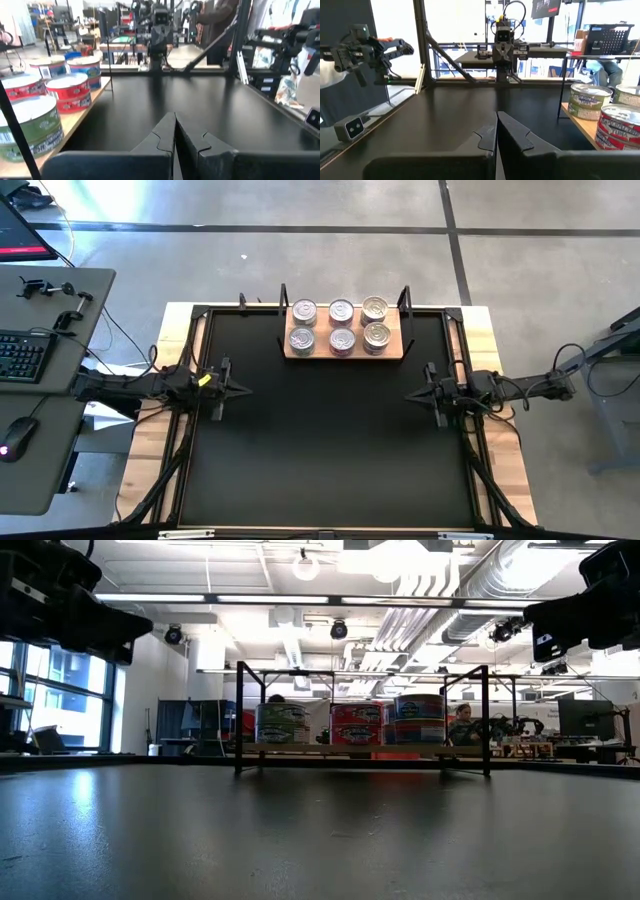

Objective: Stack canned seafood by type on shelf
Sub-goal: Return to Home Position

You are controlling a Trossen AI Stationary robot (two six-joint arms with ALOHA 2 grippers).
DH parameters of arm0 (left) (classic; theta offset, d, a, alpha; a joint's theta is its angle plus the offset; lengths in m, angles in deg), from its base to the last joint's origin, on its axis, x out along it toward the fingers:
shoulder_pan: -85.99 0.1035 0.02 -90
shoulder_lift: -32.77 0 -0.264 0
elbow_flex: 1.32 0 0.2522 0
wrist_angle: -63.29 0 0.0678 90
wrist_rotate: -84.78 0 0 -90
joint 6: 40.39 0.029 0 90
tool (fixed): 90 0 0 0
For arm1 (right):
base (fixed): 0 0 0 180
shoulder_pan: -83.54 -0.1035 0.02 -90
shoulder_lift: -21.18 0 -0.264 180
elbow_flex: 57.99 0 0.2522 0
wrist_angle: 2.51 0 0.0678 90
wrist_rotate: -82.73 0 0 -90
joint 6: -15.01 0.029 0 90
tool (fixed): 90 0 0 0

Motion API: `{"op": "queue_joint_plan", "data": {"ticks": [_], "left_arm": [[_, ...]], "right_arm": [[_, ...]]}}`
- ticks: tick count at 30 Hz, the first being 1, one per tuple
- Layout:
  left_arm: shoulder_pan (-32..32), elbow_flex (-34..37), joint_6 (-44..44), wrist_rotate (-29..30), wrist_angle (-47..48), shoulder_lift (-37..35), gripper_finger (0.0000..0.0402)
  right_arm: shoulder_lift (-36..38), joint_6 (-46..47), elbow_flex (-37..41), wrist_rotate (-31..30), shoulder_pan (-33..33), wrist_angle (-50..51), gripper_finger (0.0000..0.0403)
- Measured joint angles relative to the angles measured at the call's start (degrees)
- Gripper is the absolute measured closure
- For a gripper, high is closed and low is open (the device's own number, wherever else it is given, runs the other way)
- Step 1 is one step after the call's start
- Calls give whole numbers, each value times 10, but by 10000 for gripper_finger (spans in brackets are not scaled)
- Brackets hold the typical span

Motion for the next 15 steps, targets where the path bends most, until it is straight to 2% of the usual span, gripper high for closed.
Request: {"op": "queue_joint_plan", "data": {"ticks": [8,15], "left_arm": [[0,0,0,0,-7,-39,401],[0,0,0,1,-5,-40,401]], "right_arm": [[4,0,0,0,14,-1,401],[4,0,0,1,70,0,401]]}}
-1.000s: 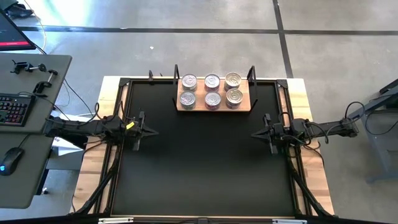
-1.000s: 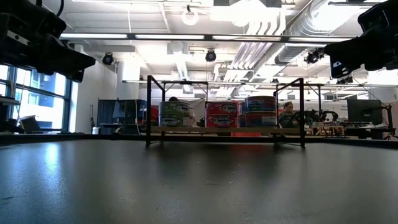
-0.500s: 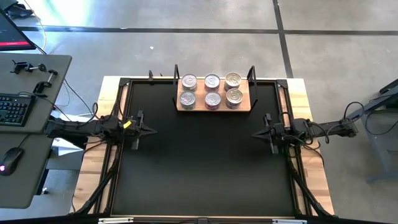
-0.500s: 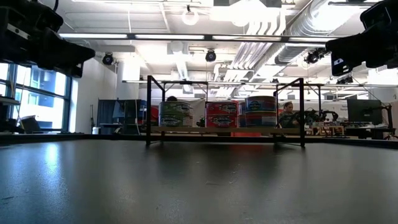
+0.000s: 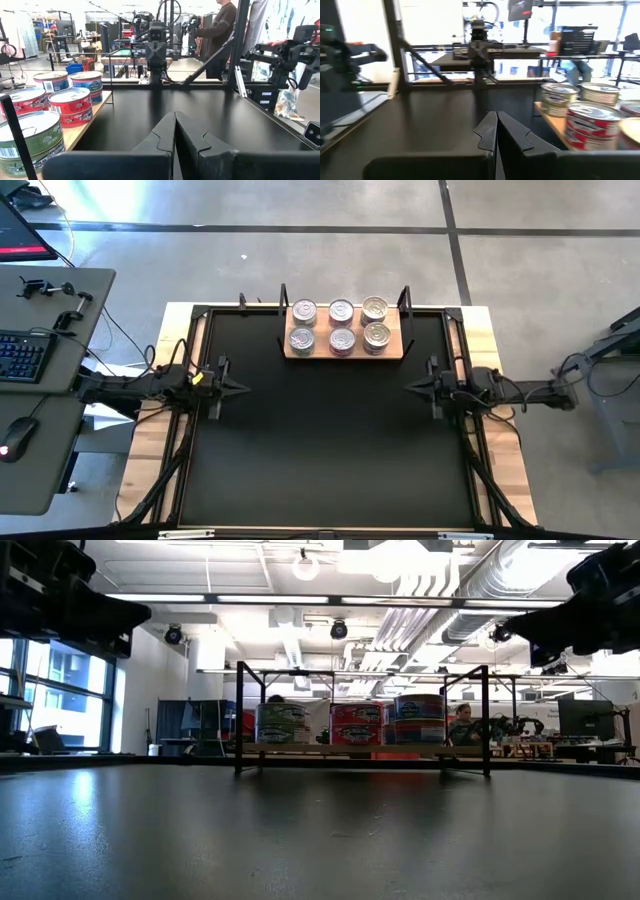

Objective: Stack canned seafood by type on shelf
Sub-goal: Return to Home Position

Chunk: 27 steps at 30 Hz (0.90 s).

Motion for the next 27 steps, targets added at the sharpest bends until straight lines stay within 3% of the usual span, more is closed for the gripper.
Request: {"op": "queue_joint_plan", "data": {"ticks": [7,27], "left_arm": [[0,0,0,0,1,0,401],[0,0,0,1,1,0,401]], "right_arm": [[0,0,0,0,39,0,401],[-3,0,0,0,39,0,400]]}}
